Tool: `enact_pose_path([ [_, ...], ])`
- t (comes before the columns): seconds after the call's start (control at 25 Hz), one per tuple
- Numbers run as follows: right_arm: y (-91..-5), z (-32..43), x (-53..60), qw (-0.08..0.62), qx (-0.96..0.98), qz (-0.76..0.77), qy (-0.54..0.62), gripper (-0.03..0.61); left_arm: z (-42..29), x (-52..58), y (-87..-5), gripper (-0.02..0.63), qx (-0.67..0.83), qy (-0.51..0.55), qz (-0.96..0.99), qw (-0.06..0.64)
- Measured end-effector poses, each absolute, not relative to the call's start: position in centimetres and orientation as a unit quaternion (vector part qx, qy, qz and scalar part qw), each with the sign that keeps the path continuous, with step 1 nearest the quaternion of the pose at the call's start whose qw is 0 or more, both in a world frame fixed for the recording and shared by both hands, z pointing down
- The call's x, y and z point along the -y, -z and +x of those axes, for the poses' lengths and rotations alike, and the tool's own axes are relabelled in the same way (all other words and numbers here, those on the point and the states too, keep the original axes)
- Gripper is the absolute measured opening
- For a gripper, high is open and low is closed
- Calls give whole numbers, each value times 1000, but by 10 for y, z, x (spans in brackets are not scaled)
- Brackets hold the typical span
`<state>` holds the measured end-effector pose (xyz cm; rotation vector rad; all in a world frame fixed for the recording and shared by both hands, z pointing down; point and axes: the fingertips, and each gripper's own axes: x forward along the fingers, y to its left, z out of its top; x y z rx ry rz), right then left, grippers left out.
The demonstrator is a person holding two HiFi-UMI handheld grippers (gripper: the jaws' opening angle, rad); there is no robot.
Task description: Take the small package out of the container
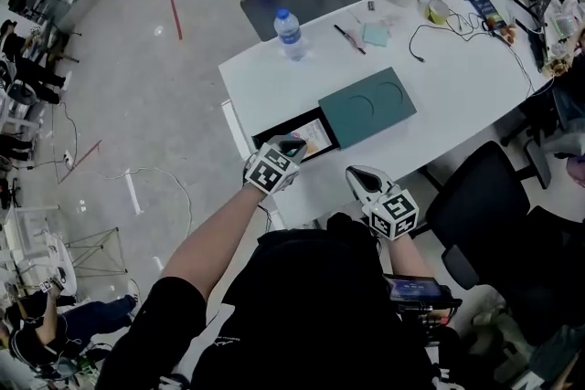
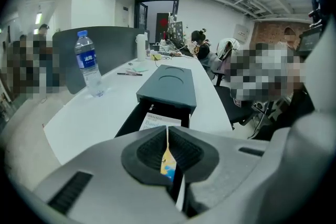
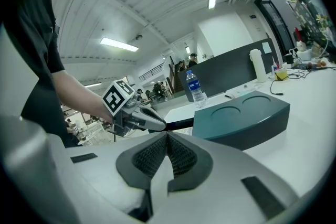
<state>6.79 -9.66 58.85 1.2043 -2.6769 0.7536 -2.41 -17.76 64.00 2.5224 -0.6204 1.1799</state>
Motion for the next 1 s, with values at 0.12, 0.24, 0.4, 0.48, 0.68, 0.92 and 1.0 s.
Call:
enact_pose_path([
  [0.12,-587,76,104,52,879,405,-248,26,-16,183,-647,22,197,-424,873,139],
  [0.24,-586,84,109,48,875,413,-250,26,-9,185,-656,85,175,-452,865,132],
  [0.4,-587,89,105,41,868,423,-256,26,-5,189,-665,180,161,-483,853,118],
  [0.48,-590,92,104,39,865,427,-261,26,-2,194,-669,221,155,-493,848,113],
  [0.68,-598,100,102,35,856,439,-272,26,1,198,-683,318,128,-533,830,105],
  [0.92,-601,105,101,30,850,448,-276,26,1,204,-690,377,112,-566,810,104],
  [1.0,-602,107,102,30,849,449,-277,26,1,204,-694,388,96,-580,802,107],
])
